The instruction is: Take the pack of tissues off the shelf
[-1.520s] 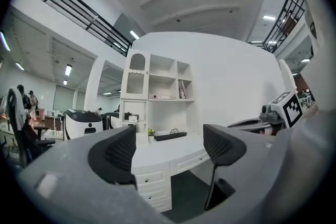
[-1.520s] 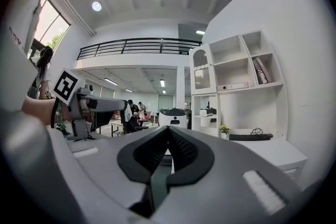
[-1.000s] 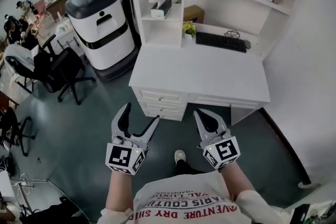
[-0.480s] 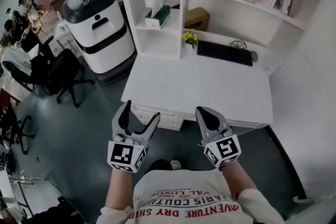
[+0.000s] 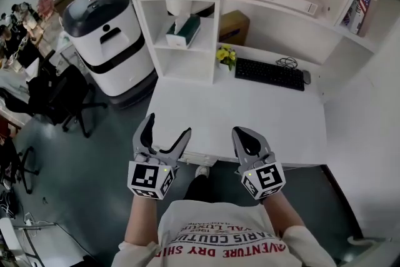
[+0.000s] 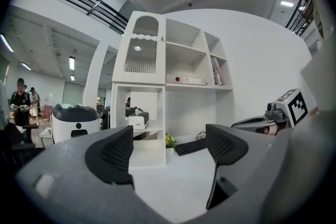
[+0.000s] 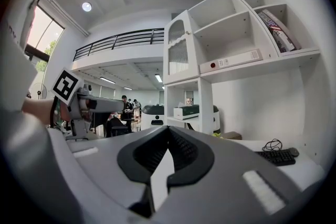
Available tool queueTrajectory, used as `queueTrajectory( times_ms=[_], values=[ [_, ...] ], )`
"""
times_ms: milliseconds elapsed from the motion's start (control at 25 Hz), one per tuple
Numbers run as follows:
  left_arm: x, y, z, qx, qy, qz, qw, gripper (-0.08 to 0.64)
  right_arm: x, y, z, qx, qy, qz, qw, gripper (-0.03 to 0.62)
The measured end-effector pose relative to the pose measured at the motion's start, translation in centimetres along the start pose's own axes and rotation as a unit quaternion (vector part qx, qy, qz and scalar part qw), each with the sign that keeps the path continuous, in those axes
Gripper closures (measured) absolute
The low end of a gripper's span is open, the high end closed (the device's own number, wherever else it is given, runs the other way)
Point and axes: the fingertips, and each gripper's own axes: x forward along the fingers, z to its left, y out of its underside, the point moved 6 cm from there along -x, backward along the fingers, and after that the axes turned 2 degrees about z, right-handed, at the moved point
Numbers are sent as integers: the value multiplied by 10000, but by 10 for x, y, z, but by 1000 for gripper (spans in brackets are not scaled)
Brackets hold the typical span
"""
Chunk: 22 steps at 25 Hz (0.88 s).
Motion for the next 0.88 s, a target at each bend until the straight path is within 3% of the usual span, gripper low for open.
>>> queueTrajectory(
  times_ms=[280,720,880],
  values=[
    [91,-14,43,99,364,-41,9993,99,80,-19,-47,-98,246,-93,9996,591],
    [216,2,118,156,360,343,9986,79,168,-18,-106,-69,670,-20,9977,591],
    [254,8,134,130,282,294,9991,51,192,-14,-124,-59,743,46,9972,591]
  ],
)
